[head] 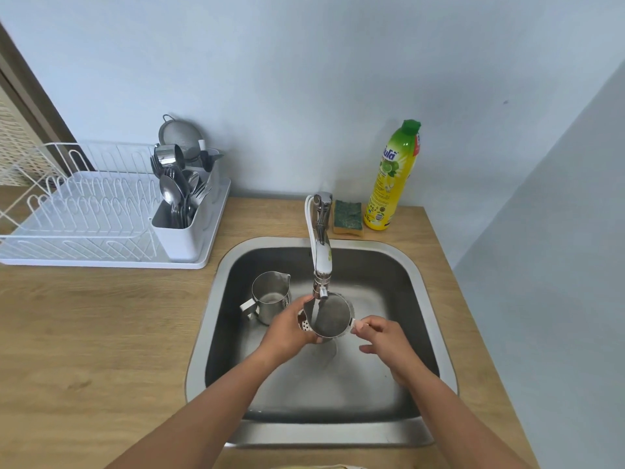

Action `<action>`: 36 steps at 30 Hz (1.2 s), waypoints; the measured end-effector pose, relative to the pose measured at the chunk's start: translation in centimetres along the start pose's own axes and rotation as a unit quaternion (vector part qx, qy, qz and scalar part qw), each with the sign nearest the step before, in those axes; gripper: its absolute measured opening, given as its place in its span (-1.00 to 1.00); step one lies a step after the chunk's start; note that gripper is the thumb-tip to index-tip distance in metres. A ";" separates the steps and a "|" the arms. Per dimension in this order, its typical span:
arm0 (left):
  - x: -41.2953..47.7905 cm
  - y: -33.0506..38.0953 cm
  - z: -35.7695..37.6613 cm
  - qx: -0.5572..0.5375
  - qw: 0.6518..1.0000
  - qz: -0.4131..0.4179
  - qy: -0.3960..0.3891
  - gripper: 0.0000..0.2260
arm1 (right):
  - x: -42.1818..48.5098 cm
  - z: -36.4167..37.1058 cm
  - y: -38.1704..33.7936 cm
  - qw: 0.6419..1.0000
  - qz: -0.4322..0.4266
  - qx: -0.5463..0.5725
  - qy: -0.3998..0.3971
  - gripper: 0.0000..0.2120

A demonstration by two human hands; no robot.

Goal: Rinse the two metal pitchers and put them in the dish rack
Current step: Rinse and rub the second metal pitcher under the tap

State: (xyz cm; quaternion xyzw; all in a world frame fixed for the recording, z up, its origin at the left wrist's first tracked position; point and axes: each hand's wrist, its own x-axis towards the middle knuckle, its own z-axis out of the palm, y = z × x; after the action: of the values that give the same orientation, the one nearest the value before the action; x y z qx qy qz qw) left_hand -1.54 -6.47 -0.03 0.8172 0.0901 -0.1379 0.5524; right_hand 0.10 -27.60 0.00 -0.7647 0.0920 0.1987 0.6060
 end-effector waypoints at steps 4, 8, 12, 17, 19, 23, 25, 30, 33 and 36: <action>-0.3 1.1 -0.7 0.082 0.994 0.043 0.050 -0.32 | 0.5 0.2 -0.2 0.999 -0.004 0.043 -0.017 -0.82; -1.0 2.1 -1.9 0.151 0.981 0.082 0.091 -0.29 | 0.9 0.6 -0.4 0.996 -0.008 0.080 -0.047 -0.83; -1.7 2.4 -2.9 0.169 0.974 0.095 0.113 -0.26 | 1.4 1.5 -0.8 0.991 -0.006 0.103 -0.082 -0.81; -2.9 2.4 -4.0 0.146 0.975 0.098 0.138 -0.25 | 1.4 3.2 -1.6 0.982 0.010 0.138 -0.127 -0.79; -3.5 2.5 -4.6 0.133 0.976 0.101 0.136 -0.26 | 1.2 3.7 -2.0 0.980 0.022 0.141 -0.141 -0.79; -4.2 2.8 -5.6 0.127 0.979 0.079 0.137 -0.32 | 0.6 4.5 -2.5 0.978 0.047 0.112 -0.171 -0.72; -4.4 2.7 -5.9 0.126 0.982 0.063 0.126 -0.38 | 0.2 4.8 -2.7 0.978 0.062 0.082 -0.181 -0.65; -4.8 1.4 -5.7 0.108 0.992 0.012 0.071 -0.73 | -0.8 4.2 -3.1 0.981 0.075 -0.033 -0.175 -0.63; -4.8 0.4 -4.7 0.022 0.999 -0.018 0.028 -0.86 | -1.1 3.3 -3.1 0.983 0.072 -0.080 -0.151 -0.65; -4.5 -0.3 -3.3 -0.076 0.996 -0.042 -0.011 -0.82 | -1.1 2.3 -3.2 0.982 0.055 -0.141 -0.113 -0.66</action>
State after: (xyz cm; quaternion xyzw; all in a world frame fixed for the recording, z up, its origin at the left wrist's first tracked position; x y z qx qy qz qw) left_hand -5.49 -3.25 2.33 0.7670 0.1284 -0.1624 0.6073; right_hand -0.15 -24.69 2.86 -0.8089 0.0365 0.3278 0.4867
